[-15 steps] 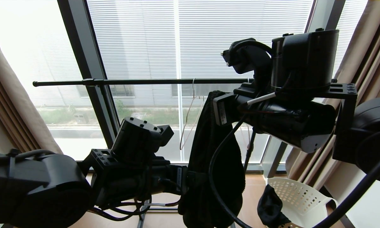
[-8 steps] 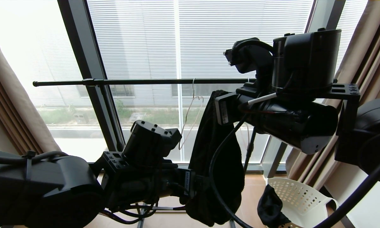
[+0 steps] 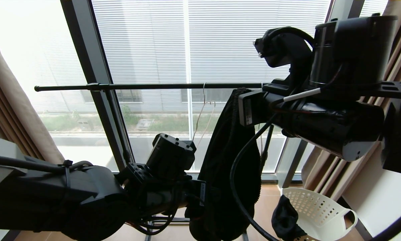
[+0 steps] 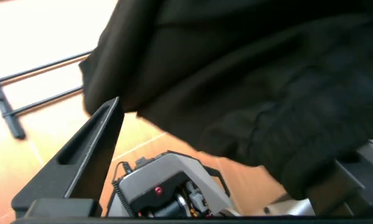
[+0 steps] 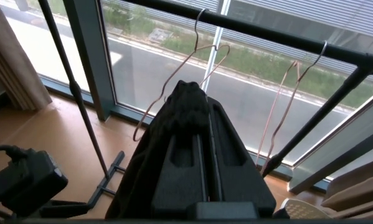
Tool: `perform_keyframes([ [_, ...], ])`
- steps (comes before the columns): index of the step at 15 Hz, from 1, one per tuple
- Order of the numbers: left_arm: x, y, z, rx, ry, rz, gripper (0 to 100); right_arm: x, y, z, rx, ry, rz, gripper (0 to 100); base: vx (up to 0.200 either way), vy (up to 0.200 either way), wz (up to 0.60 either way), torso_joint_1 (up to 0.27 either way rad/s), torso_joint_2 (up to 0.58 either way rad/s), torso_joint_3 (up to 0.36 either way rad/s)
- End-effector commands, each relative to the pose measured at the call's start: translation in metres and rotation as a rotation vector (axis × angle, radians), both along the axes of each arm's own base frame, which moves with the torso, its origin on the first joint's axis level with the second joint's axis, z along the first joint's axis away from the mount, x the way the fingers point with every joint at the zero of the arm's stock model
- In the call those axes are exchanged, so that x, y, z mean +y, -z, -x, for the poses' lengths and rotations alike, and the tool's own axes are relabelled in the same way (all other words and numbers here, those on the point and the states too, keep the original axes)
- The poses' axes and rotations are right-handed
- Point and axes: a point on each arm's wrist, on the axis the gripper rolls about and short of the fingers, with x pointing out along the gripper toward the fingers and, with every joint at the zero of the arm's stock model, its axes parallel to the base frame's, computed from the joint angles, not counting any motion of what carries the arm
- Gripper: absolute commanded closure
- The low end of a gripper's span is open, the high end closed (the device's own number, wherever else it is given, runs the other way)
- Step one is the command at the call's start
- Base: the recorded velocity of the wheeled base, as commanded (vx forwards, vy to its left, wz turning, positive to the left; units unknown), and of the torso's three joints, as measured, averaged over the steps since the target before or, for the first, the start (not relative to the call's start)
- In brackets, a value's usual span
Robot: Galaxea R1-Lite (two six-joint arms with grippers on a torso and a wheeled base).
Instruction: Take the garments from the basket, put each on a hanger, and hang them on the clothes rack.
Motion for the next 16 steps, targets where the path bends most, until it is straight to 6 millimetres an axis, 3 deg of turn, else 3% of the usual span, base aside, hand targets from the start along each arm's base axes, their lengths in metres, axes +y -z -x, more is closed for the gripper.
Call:
perform_keyframes([
  [1,0.002,0.007,0.0,0.009,-0.021,-0.03,0,-0.012,-0.007,0.007,-0.014,0.01,-0.015,100,0.0,0.0,0.0,0.0,0.0,0.0],
  [7,0.023,-0.004,0.021,-0.017,-0.044,-0.038,0,-0.052,-0.002,-0.006,-0.007,0.196,-0.007,100,0.0,0.0,0.0,0.0,0.0,0.0],
  [8,0.026,-0.009,0.025,-0.026,-0.044,-0.03,100,-0.06,-0.001,-0.006,-0.005,0.226,-0.002,100,0.0,0.0,0.0,0.0,0.0,0.0],
  [12,0.03,-0.013,0.027,-0.047,-0.065,-0.034,100,-0.085,0.003,-0.001,-0.002,0.318,0.015,100,0.0,0.0,0.0,0.0,0.0,0.0],
  [16,0.032,-0.021,0.018,-0.084,-0.104,-0.023,100,-0.098,0.027,0.008,0.057,0.336,0.073,100,0.0,0.0,0.0,0.0,0.0,0.0],
])
